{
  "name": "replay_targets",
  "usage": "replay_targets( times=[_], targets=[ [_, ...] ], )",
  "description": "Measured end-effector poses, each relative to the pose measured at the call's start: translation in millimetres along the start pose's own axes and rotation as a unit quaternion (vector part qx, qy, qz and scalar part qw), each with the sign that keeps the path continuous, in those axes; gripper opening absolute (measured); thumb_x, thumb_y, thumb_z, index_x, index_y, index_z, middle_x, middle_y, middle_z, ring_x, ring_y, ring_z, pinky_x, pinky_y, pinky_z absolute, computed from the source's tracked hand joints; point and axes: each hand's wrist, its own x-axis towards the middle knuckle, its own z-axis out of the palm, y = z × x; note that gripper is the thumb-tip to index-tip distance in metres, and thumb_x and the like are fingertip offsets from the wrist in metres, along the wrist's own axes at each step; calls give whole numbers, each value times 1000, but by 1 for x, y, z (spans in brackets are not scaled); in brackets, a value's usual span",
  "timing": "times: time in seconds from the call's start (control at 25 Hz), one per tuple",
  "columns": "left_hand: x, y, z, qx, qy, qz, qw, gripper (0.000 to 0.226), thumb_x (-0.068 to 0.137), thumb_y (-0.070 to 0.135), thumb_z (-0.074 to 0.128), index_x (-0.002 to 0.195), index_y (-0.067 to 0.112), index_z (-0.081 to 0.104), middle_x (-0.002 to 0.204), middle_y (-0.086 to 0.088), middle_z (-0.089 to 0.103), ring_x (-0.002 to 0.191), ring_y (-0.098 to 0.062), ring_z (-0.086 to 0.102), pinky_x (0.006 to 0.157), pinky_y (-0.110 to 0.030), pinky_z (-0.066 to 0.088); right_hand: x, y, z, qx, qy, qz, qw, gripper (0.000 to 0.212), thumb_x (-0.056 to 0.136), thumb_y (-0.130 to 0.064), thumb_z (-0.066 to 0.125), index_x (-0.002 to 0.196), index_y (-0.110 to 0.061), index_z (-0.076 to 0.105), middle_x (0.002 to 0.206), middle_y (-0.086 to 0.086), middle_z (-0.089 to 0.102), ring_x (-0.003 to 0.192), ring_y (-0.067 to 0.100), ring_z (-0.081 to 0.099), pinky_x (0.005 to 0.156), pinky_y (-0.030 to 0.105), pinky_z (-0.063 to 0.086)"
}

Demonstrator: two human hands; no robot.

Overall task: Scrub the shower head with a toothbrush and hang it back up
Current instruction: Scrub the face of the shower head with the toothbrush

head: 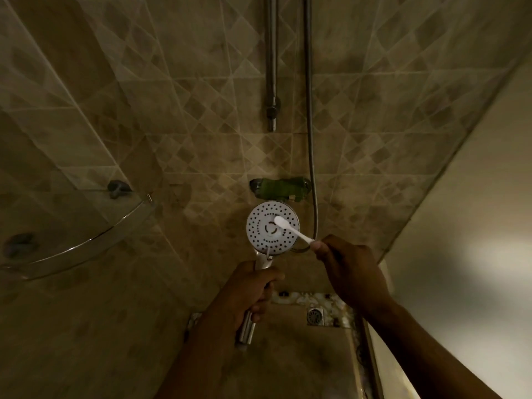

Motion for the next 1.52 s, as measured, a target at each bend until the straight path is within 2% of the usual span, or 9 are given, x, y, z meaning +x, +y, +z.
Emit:
replay_targets(
  times=[0.2, 0.36, 0.48, 0.68, 0.8, 1.04, 1.24, 1.4, 1.52],
  targets=[
    [1, 1, 6, 24, 22, 0, 999, 30, 91, 22, 68, 70, 14, 48, 45, 0, 36, 34, -14, 27, 41, -21, 29, 7, -3, 2, 12, 41, 60, 997, 28, 96, -52, 43, 78, -35, 57, 48, -7, 52, 46, 6, 53, 38, 15, 30],
    [4, 1, 7, 37, 27, 10, 999, 27, 91, 22, 67, 70, 15, 50, 46, 1, 39, 36, -14, 29, 42, -23, 29, 3, -4, 6, -4, 24, 38, 999, 35, 94, -57, 39, 81, -32, 60, 50, -6, 54, 38, 8, 49, 37, 27, 37],
    [4, 0, 7, 61, 37, 22, 997, 25, 92, 21, 66, 71, 16, 53, 47, 0, 43, 36, -14, 32, 42, -24, 30, 13, 0, -3, -3, 41, 83, 996, 32, 95, -55, 39, 80, -33, 58, 51, -7, 54, 43, 4, 50, 41, 23, 34],
    [5, -2, 10, 67, 43, 39, 996, 21, 93, 19, 65, 75, 14, 55, 49, -5, 42, 33, -15, 32, 40, -22, 31, 2, 3, 7, -10, 0, 40, 999, 37, 94, -60, 36, 81, -34, 59, 53, -5, 57, 43, 8, 53, 39, 21, 37],
    [3, -4, 12, 76, 45, 42, 995, 12, 93, 18, 65, 85, 12, 59, 52, -5, 43, 32, -14, 33, 38, -21, 31, 7, 4, -2, 13, 31, 93, 995, 29, 94, -57, 39, 82, -38, 57, 52, -6, 56, 46, 5, 54, 39, 14, 32],
    [6, -5, 13, 87, 52, 40, 994, 14, 91, 19, 66, 83, 12, 58, 52, -5, 42, 33, -14, 33, 41, -23, 32, -1, 1, 8, -5, 6, 46, 999, 46, 93, -60, 36, 84, -25, 65, 56, -4, 59, 44, 7, 55, 42, 28, 45],
    [2, -8, 20, 79, 46, 43, 995, 13, 92, 20, 66, 86, 11, 58, 50, -3, 42, 33, -13, 32, 40, -22, 30, 4, 0, -4, 9, 29, 68, 997, 27, 94, -56, 40, 84, -38, 57, 51, -11, 53, 49, 3, 56, 40, 14, 31],
    [4, -9, 25, 71, 40, 48, 995, 15, 93, 17, 65, 94, 4, 59, 51, -6, 40, 34, -15, 32, 39, -22, 29, -16, 0, 11, -21, -7, -2, 1000, 32, 96, -57, 37, 87, -37, 60, 52, -15, 51, 42, 4, 52, 40, 15, 36],
    [5, -12, 26, 89, 47, 44, 994, 15, 92, 19, 66, 89, 7, 58, 50, -4, 41, 34, -15, 33, 40, -23, 31, -8, 0, 1, -12, 16, 37, 999, 29, 96, -56, 39, 83, -38, 57, 50, -12, 52, 46, 3, 55, 40, 14, 32]
  ],
)
